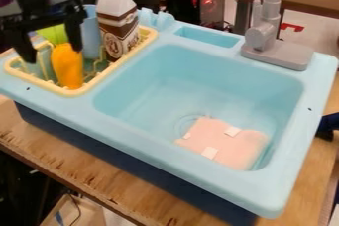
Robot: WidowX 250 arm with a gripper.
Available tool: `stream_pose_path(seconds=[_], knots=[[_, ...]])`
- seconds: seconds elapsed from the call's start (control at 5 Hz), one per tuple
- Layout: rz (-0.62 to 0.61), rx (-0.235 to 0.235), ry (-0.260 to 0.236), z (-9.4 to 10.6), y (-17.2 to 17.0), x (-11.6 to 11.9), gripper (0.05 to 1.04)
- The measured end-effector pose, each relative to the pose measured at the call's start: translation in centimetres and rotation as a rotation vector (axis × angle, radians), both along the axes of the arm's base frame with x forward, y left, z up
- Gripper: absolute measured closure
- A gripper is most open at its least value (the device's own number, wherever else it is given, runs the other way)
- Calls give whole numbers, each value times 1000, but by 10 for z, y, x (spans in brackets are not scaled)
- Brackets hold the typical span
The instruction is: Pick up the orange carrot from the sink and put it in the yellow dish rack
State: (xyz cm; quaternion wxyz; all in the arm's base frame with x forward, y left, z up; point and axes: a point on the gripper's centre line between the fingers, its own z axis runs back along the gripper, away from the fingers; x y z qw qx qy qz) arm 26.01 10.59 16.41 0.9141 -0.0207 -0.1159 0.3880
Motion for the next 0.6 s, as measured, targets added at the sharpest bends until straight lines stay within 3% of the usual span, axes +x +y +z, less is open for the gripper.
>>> stream_pose_path(seconds=[0.2, 0.4, 0.6], knots=[[-95, 29, -23, 23, -26, -9, 81], [-264, 22, -14, 29, -66, -25, 81], [-468, -16, 16, 29, -95, -31, 81]])
